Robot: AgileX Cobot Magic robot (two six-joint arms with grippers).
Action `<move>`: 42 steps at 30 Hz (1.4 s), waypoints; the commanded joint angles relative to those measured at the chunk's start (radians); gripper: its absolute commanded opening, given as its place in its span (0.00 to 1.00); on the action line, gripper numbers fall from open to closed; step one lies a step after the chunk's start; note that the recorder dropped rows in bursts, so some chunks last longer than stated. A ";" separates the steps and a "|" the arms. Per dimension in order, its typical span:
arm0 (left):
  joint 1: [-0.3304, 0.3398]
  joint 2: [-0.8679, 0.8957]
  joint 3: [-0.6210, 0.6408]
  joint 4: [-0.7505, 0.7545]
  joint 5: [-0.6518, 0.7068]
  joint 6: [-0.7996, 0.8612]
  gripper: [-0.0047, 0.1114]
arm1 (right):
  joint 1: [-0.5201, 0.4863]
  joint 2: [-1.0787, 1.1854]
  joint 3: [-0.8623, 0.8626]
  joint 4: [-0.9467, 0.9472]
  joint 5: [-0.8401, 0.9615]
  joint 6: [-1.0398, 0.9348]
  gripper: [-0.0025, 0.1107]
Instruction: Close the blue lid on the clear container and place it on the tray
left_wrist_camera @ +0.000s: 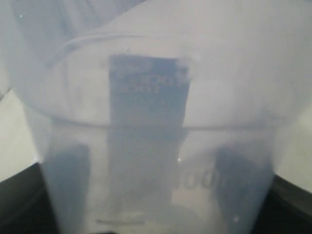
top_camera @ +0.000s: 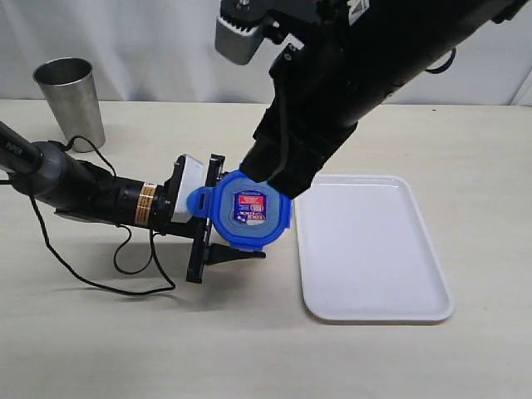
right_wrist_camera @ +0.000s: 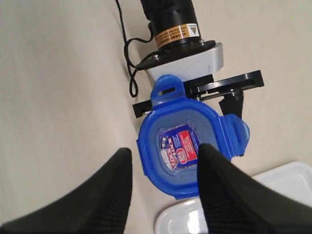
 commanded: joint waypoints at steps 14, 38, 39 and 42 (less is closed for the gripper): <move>-0.022 0.001 0.001 0.038 0.041 0.005 0.04 | -0.068 0.262 -0.062 0.041 0.062 -0.112 0.39; -0.022 0.001 0.001 0.026 0.041 0.001 0.04 | -0.068 0.403 -0.060 -0.041 0.164 -0.055 0.33; -0.022 0.001 0.001 0.026 0.041 0.001 0.04 | -0.068 0.403 -0.060 -0.045 0.163 -0.055 0.33; -0.022 0.001 0.001 0.026 0.041 -0.001 0.04 | -0.068 0.403 -0.060 -0.074 0.139 -0.051 0.33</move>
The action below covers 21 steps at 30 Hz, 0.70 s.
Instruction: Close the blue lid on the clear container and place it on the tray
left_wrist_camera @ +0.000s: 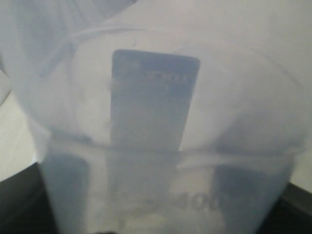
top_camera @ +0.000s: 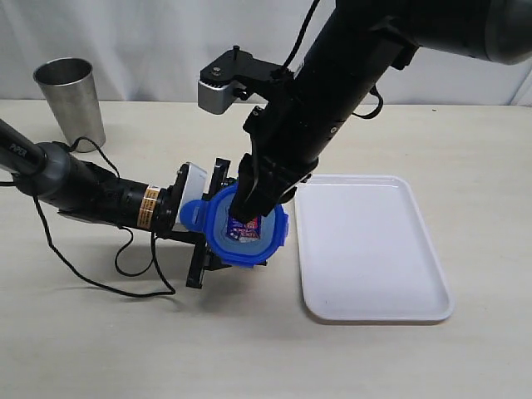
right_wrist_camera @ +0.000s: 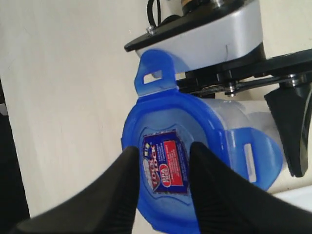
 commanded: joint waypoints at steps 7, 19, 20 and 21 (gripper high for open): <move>-0.004 0.001 0.001 0.004 0.041 -0.059 0.04 | 0.000 -0.045 0.044 -0.187 -0.141 0.010 0.33; -0.004 0.001 0.001 0.004 0.041 -0.062 0.04 | 0.000 -0.171 0.044 -0.162 -0.238 -0.095 0.40; -0.004 0.001 0.001 0.006 0.041 -0.062 0.04 | 0.000 -0.174 0.044 -0.144 -0.244 -0.119 0.40; -0.004 0.001 0.001 0.007 0.041 -0.062 0.04 | 0.000 -0.174 0.044 -0.134 -0.244 -0.139 0.40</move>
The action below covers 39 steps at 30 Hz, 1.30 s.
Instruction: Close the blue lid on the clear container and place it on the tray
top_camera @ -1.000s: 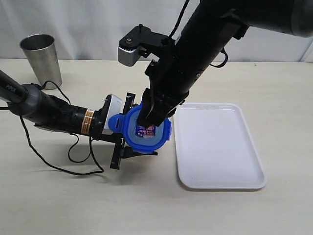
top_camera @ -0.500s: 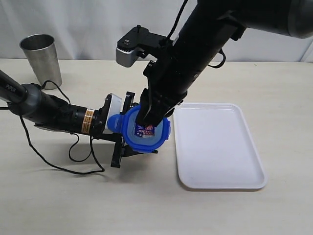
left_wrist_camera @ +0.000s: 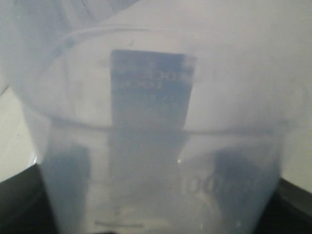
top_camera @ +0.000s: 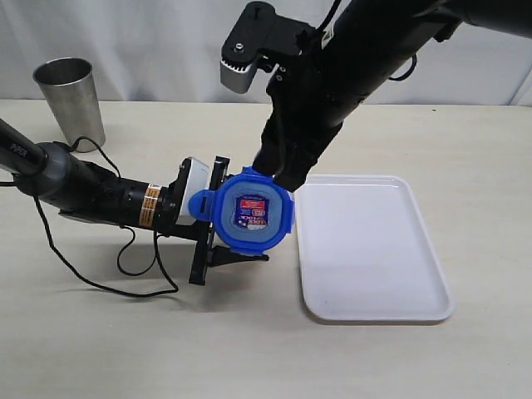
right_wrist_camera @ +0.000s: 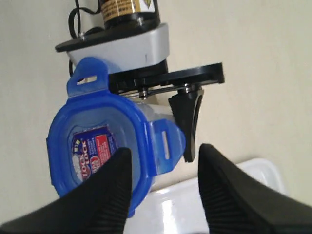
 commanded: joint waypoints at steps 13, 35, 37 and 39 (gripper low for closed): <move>-0.004 0.001 0.003 0.038 0.027 -0.007 0.04 | -0.006 0.094 0.002 0.043 0.031 -0.061 0.40; -0.004 0.001 0.003 0.042 0.027 -0.029 0.04 | -0.012 0.246 0.002 -0.024 0.165 0.032 0.33; -0.004 0.001 0.003 0.042 0.027 -0.029 0.04 | -0.011 0.246 0.002 -0.012 0.165 0.032 0.33; -0.004 0.001 0.003 0.042 0.027 -0.029 0.04 | -0.011 0.246 0.002 -0.012 0.165 0.032 0.33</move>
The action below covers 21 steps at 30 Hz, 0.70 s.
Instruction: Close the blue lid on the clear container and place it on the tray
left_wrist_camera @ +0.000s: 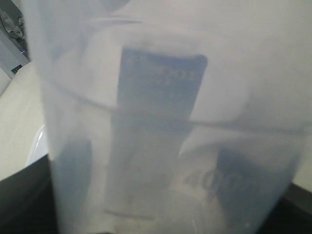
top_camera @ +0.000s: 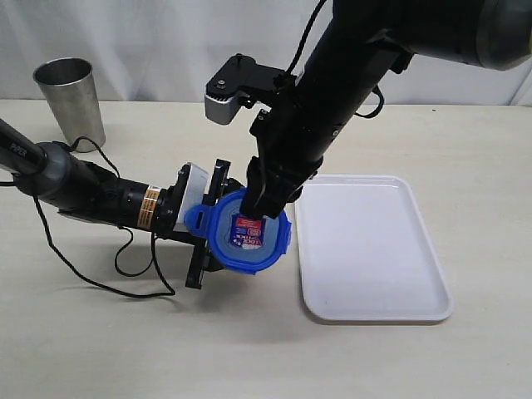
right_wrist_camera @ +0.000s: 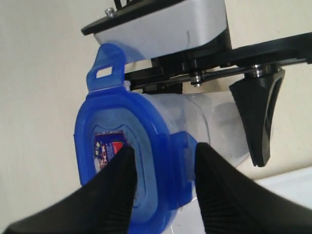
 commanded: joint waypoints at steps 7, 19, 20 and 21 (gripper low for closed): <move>-0.004 0.001 0.003 -0.007 0.028 -0.106 0.04 | -0.006 0.030 0.037 -0.168 -0.050 0.058 0.33; 0.004 0.001 0.003 -0.035 0.028 -0.165 0.04 | -0.006 -0.119 0.037 -0.182 -0.168 0.161 0.33; 0.006 0.001 0.003 -0.038 0.028 -0.177 0.04 | -0.006 -0.121 0.037 -0.190 -0.168 0.173 0.33; 0.006 0.001 0.003 -0.040 0.028 -0.180 0.04 | -0.006 -0.121 0.037 -0.213 -0.172 0.208 0.33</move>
